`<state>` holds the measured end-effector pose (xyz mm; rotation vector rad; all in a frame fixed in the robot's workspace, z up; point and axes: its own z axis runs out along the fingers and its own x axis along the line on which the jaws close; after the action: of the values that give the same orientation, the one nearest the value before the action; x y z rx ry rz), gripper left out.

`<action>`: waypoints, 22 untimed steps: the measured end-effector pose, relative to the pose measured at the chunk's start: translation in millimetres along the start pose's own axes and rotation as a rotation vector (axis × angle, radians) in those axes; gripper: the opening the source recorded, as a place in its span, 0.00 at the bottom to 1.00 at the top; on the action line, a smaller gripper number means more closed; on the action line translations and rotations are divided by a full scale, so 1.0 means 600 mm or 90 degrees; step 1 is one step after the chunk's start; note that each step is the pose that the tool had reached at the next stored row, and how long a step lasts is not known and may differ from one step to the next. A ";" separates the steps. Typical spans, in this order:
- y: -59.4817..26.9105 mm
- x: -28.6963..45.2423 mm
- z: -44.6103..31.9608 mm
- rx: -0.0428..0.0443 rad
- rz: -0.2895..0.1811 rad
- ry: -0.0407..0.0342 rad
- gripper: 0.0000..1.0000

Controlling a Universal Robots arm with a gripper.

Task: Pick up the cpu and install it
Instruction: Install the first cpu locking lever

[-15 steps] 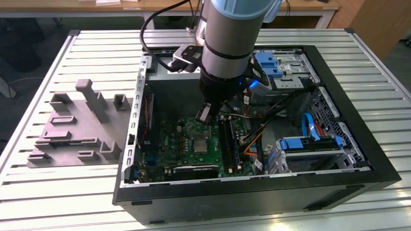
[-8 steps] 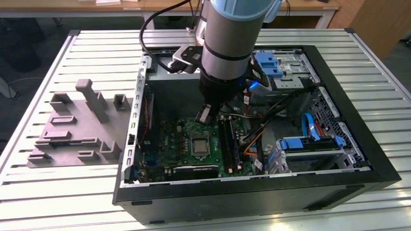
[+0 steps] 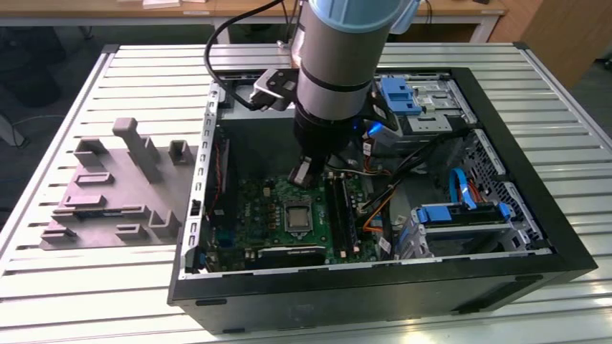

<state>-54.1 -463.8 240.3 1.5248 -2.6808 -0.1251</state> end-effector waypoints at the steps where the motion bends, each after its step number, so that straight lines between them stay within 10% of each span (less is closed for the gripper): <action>1: 0.000 0.000 0.000 0.0000 0.000 0.0000 0.11; 14: 0.006 0.003 0.000 0.0002 0.000 -0.0011 0.11; 22: 0.004 0.001 -0.003 0.0026 -0.002 -0.0209 0.11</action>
<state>-56.2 -463.3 242.5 1.5418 -2.7055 -0.1461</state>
